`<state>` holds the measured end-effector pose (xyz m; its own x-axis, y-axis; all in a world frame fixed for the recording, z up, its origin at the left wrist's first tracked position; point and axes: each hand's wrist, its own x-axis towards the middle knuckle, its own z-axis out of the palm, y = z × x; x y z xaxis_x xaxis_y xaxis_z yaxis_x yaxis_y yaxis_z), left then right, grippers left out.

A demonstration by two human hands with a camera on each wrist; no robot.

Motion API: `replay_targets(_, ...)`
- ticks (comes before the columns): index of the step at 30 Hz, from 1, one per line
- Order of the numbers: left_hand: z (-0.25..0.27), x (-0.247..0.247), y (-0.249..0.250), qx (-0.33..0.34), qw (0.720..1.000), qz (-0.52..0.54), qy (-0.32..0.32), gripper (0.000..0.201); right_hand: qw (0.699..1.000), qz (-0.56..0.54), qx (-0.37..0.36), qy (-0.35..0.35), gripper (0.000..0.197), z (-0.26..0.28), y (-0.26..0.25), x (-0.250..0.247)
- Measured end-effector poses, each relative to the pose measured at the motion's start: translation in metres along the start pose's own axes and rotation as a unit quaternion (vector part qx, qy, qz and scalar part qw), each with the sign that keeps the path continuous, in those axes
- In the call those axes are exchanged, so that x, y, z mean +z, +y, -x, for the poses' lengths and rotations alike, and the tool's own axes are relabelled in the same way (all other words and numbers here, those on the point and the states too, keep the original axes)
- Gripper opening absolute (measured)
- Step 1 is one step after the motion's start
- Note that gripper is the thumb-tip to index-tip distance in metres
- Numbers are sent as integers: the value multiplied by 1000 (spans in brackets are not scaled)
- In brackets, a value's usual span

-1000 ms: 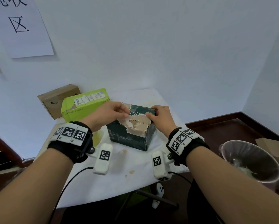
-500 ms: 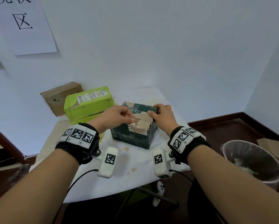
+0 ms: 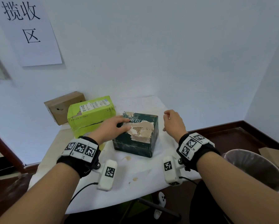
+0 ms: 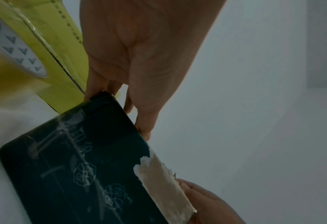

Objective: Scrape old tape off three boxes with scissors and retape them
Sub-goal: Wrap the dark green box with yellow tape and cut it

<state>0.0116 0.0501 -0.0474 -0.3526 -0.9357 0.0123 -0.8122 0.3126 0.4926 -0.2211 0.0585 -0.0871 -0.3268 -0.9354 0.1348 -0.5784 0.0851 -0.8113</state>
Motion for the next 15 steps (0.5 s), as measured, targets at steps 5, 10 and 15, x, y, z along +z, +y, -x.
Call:
replay_targets(5, 1, 4, 4, 15, 1000, -8, 12, 41, 994, 92, 13, -54, 18, 5, 10, -9)
replay_targets(10, 7, -8, -8, -34, 993, 59, 96, 38, 974, 197, -3, -109, 27, 13, 2, -11)
replay_targets(15, 17, -18, -35, -83, 988, -116, 65, 40, 979, 189, -15, -75, 25, 10, 4, -12)
